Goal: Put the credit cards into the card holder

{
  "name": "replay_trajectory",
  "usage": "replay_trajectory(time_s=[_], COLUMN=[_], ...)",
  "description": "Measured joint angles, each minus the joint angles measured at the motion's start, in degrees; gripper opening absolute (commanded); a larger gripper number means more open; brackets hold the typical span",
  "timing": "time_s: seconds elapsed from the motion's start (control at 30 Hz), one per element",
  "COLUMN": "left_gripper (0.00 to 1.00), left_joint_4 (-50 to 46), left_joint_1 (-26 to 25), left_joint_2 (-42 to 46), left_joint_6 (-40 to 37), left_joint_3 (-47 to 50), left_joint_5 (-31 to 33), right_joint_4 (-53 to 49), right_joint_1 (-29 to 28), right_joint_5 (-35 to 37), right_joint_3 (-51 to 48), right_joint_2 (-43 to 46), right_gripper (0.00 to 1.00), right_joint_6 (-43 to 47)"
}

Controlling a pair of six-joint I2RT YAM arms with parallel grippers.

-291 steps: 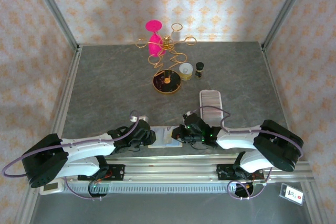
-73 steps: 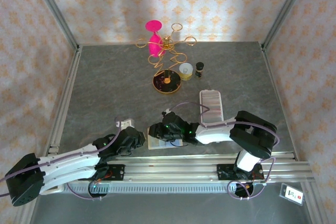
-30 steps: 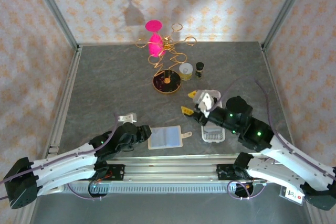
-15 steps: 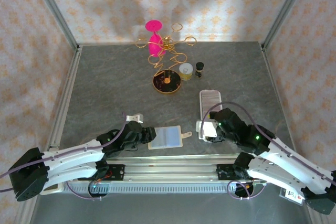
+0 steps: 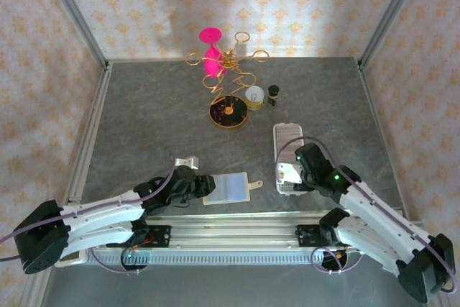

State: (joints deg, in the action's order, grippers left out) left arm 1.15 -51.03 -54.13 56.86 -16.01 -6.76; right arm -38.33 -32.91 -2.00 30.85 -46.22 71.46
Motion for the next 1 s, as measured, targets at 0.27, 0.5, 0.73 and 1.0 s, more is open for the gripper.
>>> replay_trajectory(time_s=[0.27, 0.5, 0.73, 1.0], left_gripper=[0.43, 0.43, 0.43, 0.42], left_joint_4=[0.2, 0.2, 0.2, 0.4], left_joint_1=[0.0, 0.0, 0.0, 0.0], left_joint_2=[0.0, 0.0, 0.0, -0.9], left_joint_6=[0.0, 0.0, 0.0, 0.0], left_joint_3=[0.4, 0.4, 0.4, 0.4], left_joint_5=[-0.3, -0.3, -0.3, -0.4], right_joint_4=[3.5, 6.9, 8.4, 7.5], right_joint_1=[0.1, 0.1, 0.2, 0.2], right_joint_5=[-3.8, -4.7, -4.2, -4.3], right_joint_3=[-1.0, -3.0, -3.0, -3.0], right_joint_2=[-2.3, -5.4, -7.1, -5.9], right_gripper=[0.71, 0.68, 0.54, 0.36], right_joint_6=[1.7, 2.1, 3.0, 4.0])
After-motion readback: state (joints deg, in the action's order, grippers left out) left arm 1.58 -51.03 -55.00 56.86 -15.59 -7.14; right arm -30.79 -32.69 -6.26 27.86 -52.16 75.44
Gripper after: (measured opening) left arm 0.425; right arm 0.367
